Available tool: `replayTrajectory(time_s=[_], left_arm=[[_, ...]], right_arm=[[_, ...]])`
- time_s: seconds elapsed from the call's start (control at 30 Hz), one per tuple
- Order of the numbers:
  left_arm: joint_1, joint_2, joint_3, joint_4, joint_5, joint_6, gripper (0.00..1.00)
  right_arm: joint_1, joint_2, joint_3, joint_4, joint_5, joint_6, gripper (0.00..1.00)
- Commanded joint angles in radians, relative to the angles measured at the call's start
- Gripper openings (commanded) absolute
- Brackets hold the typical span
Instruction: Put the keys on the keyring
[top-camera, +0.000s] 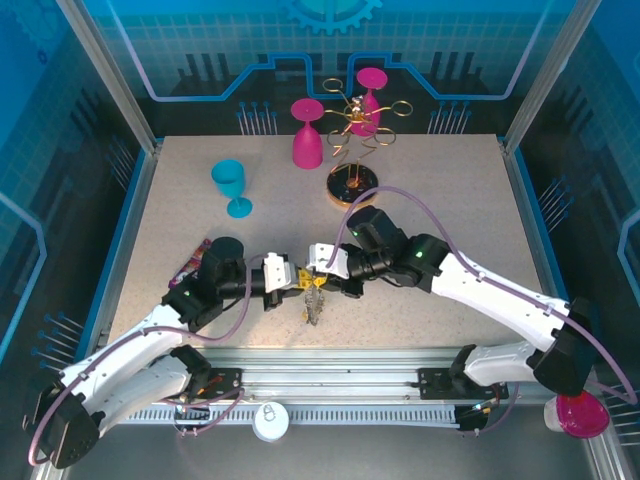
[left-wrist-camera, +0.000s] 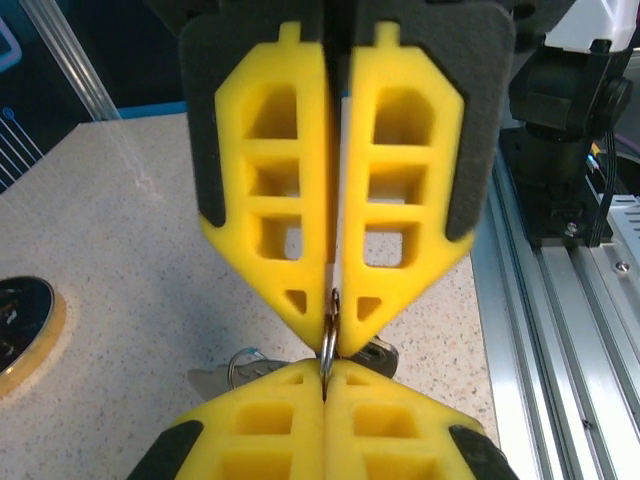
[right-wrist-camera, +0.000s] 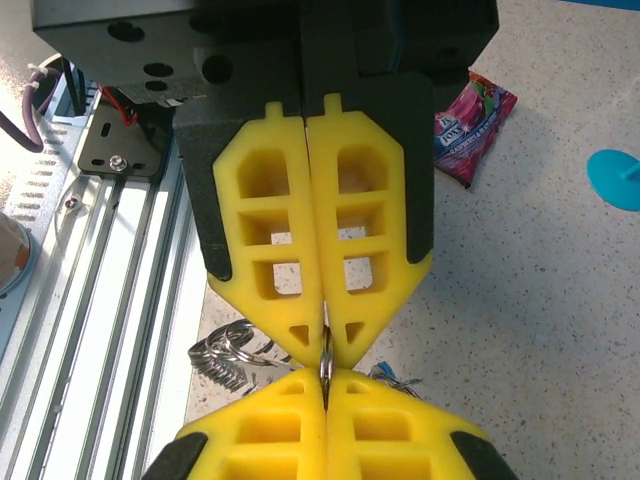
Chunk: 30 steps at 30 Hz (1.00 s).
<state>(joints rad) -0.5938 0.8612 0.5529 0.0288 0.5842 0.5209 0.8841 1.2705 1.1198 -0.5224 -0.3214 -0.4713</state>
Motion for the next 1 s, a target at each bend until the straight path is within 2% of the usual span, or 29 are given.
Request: replayTrajectory(time_s=[0.0, 0.07, 0.23, 0.43, 0.57, 0.97], left_arm=[[-0.002, -0.012, -0.019, 0.124, 0.034, -0.019, 0.00], [-0.002, -0.018, -0.046, 0.173, 0.032, -0.028, 0.00], [-0.002, -0.019, -0.077, 0.233, 0.033, -0.034, 0.00], [-0.002, -0.020, -0.081, 0.250, 0.043, -0.056, 0.00], [-0.003, -0.024, -0.085, 0.242, 0.046, -0.051, 0.00], [-0.002, -0.018, -0.083, 0.231, 0.051, -0.033, 0.00]], right_arm=[[-0.011, -0.082, -0.060, 0.079, -0.028, 0.082, 0.30], [-0.043, -0.127, -0.107, 0.088, -0.049, 0.147, 0.37], [-0.059, -0.222, -0.234, 0.176, -0.037, 0.265, 0.39], [-0.038, -0.213, -0.302, 0.296, -0.005, 0.333, 0.45], [-0.037, -0.198, -0.300, 0.323, -0.001, 0.330, 0.43], [-0.040, -0.191, -0.268, 0.338, -0.028, 0.303, 0.30]])
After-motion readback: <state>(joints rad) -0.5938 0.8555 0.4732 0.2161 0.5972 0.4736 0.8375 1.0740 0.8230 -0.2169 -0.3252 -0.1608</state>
